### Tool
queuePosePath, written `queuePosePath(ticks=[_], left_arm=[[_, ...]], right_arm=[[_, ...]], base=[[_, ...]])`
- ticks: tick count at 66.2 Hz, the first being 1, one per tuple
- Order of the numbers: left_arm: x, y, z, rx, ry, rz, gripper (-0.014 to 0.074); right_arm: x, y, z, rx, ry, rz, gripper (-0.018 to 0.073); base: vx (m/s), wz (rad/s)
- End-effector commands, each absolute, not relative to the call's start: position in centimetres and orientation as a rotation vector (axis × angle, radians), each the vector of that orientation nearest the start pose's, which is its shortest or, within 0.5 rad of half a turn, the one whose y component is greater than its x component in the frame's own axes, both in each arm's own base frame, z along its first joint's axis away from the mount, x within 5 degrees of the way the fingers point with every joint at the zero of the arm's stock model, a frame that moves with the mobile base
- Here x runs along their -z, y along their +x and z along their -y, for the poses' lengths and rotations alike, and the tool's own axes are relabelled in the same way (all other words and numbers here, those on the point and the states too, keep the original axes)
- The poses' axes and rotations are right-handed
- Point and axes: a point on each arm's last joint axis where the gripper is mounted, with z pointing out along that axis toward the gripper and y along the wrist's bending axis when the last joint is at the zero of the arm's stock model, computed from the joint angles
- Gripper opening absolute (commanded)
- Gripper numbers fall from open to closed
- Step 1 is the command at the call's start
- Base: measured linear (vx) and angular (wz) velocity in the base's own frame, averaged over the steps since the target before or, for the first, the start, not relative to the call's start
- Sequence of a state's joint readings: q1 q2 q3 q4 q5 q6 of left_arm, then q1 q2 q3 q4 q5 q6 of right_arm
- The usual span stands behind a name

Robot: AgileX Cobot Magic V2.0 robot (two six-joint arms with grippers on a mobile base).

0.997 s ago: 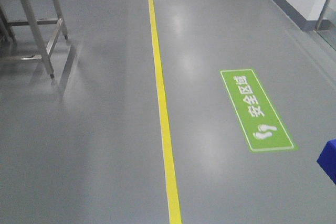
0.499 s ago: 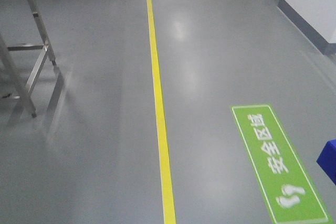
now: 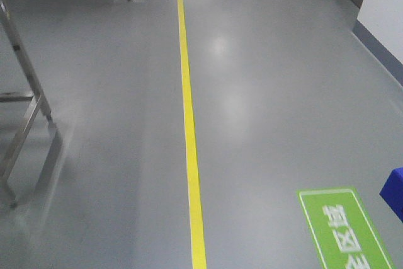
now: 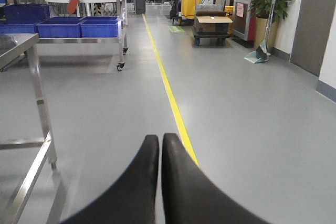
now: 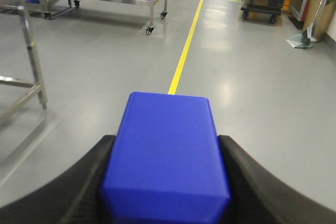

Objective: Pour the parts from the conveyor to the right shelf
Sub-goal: 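Drive along the yellow line toward the shelf of blue bins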

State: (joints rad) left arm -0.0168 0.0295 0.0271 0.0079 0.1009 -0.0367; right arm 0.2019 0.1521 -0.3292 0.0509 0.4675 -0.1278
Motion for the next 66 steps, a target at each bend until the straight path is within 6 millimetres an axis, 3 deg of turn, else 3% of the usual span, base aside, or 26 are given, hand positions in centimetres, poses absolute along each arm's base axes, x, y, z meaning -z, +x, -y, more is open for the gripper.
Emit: queuePosePath(ticks=[1, 66], left_arm=[[-20.59, 6.06, 0.14, 0.054, -0.018, -1.560, -0.0006], [-20.59, 6.06, 0.14, 0.054, -0.018, -1.560, -0.0006]], right_arm=[[-28.86, 5.15, -1.20, -0.097, -0.251, -1.653, -0.0005], [-28.87, 5.15, -1.19, -0.096, -0.252, -1.653, -0.0005]], base=[[0.94, 0.00], [0.90, 0.00]])
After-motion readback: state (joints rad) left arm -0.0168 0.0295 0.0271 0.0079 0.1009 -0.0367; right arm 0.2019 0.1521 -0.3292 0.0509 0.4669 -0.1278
